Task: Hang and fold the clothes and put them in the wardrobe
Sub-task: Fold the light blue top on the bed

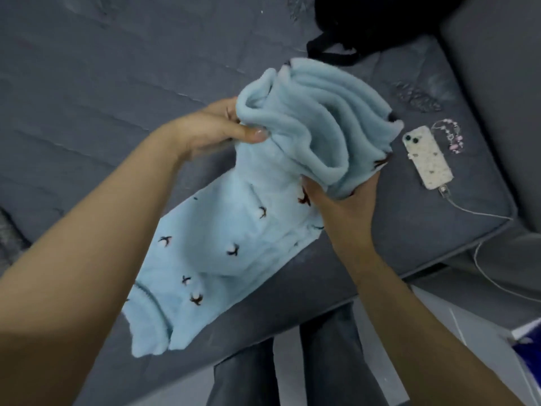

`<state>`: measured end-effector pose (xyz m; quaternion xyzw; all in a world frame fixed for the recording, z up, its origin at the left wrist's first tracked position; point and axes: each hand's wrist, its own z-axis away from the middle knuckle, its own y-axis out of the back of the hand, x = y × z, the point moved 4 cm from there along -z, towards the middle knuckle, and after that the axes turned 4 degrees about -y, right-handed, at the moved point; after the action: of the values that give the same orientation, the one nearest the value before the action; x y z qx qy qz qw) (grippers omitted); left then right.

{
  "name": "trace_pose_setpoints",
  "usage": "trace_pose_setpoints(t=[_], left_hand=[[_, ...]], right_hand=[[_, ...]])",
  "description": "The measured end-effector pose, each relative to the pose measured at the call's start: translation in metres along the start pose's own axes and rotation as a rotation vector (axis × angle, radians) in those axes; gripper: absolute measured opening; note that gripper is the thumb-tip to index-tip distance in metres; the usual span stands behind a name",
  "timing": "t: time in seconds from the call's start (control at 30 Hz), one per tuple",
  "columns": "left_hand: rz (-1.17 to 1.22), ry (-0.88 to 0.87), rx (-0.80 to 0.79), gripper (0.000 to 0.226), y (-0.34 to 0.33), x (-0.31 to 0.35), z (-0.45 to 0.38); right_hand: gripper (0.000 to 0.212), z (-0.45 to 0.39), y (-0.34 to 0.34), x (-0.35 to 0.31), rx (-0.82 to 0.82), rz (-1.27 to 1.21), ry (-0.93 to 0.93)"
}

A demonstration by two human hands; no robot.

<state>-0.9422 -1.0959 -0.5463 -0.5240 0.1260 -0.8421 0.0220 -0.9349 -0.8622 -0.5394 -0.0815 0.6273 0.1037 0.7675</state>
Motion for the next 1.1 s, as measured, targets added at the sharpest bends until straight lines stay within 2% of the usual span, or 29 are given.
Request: trace_pose_setpoints(t=[0.1,0.17,0.23,0.33,0.43,0.5,0.57,0.67,0.73,0.8,0.9,0.97,1.0,1.1], left_hand=[[-0.002,-0.004,0.143,0.052,0.032,-0.017,0.082],[-0.005,0.02,0.151,0.045,0.049,-0.038,0.137],[0.063,0.049,0.129,0.037,0.064,-0.065,0.19],[0.239,0.096,0.123,0.049,0.079,-0.117,0.258],[0.485,0.212,0.271,0.058,0.085,-0.175,0.3],[0.588,0.256,0.309,0.047,0.085,-0.203,0.312],[0.562,0.281,0.353,0.036,0.081,-0.218,0.311],[0.327,0.27,0.523,0.04,0.069,-0.225,0.298],[0.215,0.219,0.673,0.045,0.059,-0.219,0.287],[0.234,0.163,0.756,0.042,0.045,-0.212,0.278],[0.437,0.045,0.687,0.034,0.024,-0.198,0.262],[0.485,-0.004,0.667,0.035,0.019,-0.193,0.256],[0.424,0.004,0.701,0.036,0.023,-0.194,0.256],[-0.03,0.12,0.844,0.038,0.044,-0.206,0.265]], right_hand=[[0.06,0.056,-0.052,-0.008,-0.083,0.027,0.047],[0.043,0.093,-0.089,-0.006,-0.189,0.073,0.113],[0.027,0.128,-0.127,0.005,-0.307,0.189,0.201],[0.011,0.173,-0.168,0.054,-0.476,0.499,0.307],[0.049,0.206,-0.182,0.107,-0.534,0.894,0.468],[0.065,0.218,-0.185,0.131,-0.601,1.035,0.497],[0.071,0.225,-0.182,0.147,-0.652,1.158,0.517],[0.083,0.231,-0.175,0.152,-0.697,1.228,0.515],[0.083,0.23,-0.17,0.143,-0.717,1.212,0.572],[0.075,0.227,-0.161,0.132,-0.735,1.179,0.661],[0.066,0.216,-0.141,0.119,-0.658,1.195,0.746],[0.071,0.205,-0.128,0.119,-0.639,1.245,0.757],[0.076,0.201,-0.124,0.123,-0.67,1.281,0.759],[0.088,0.197,-0.125,0.145,-0.828,1.399,0.787]])
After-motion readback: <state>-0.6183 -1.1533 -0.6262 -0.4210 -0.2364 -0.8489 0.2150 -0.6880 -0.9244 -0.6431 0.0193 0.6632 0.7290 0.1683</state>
